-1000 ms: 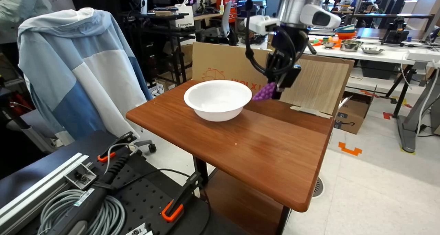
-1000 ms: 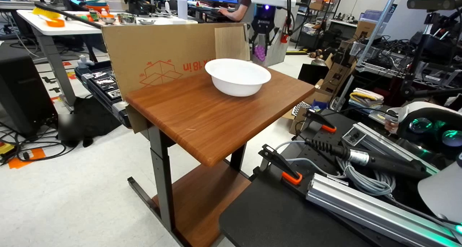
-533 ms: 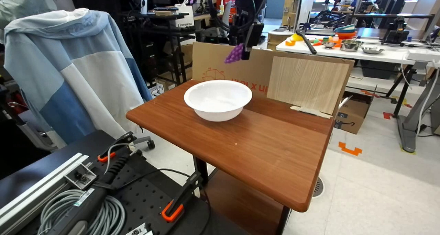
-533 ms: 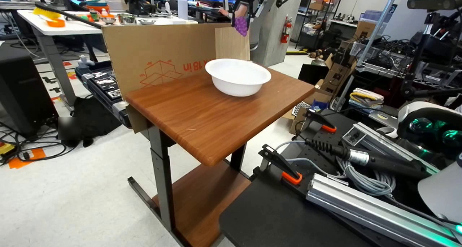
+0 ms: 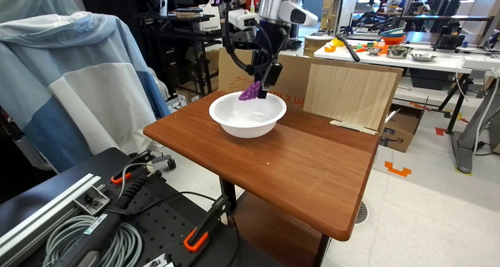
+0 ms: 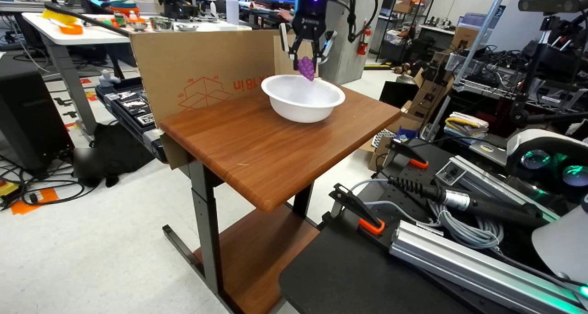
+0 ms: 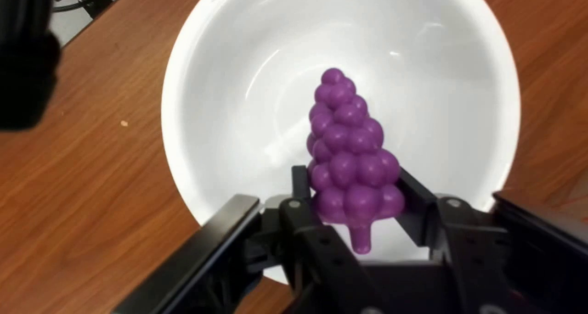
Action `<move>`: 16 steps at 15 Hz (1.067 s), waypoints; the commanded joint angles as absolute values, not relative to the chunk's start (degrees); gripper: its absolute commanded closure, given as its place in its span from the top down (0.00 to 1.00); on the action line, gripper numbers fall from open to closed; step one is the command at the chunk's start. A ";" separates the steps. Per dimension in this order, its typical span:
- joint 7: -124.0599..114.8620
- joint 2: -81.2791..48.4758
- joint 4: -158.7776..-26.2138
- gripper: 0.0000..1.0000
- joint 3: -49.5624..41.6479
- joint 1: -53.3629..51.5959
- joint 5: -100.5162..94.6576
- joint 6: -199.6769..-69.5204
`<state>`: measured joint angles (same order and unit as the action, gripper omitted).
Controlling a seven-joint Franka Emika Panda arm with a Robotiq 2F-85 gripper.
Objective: Put the plastic grapes in the bowl
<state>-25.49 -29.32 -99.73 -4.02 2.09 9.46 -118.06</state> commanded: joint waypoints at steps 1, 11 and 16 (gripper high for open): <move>-26.62 -31.25 -99.18 0.21 -4.32 2.13 11.40 -116.93; -26.83 -28.21 -101.54 1.00 -4.34 2.47 13.97 -116.49; -26.74 -27.24 -101.21 1.00 -4.66 2.01 12.83 -116.50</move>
